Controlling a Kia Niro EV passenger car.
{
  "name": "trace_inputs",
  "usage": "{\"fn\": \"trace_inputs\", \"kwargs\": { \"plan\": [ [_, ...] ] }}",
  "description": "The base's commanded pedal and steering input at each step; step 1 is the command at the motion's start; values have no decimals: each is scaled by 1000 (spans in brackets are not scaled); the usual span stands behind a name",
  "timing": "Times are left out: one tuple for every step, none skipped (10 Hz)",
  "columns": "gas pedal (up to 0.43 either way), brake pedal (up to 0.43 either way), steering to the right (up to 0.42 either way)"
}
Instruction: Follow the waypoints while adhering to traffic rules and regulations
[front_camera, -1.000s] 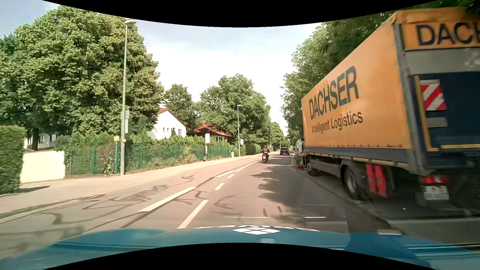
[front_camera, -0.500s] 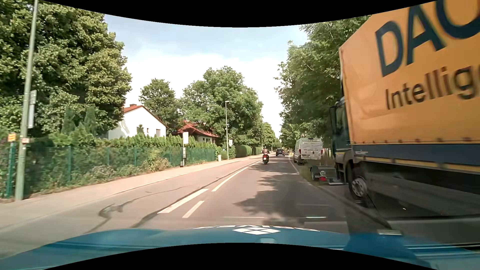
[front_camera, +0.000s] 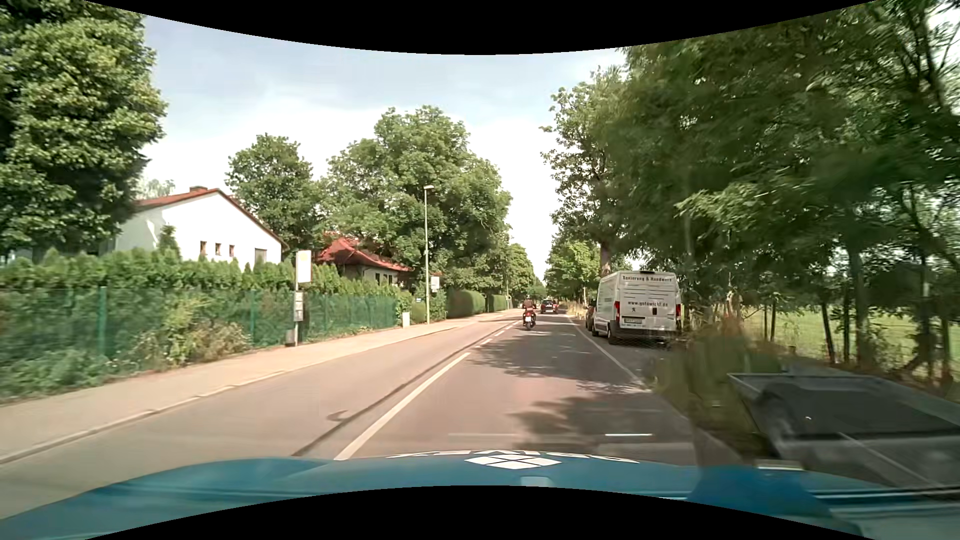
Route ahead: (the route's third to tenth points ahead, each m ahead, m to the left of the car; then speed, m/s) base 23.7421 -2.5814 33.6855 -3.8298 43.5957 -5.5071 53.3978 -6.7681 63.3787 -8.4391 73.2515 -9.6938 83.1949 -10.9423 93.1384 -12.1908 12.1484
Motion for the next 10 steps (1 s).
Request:
{"fn": "trace_inputs", "kwargs": {
  "plan": [
    [150, 0, 31],
    [150, 0, 31],
    [150, 0, 30],
    [150, 0, 30],
    [150, 0, 29],
    [150, 0, 29],
    [150, 0, 28],
    [150, 0, 27],
    [150, 0, 25],
    [150, 0, 25]
  ]
}}
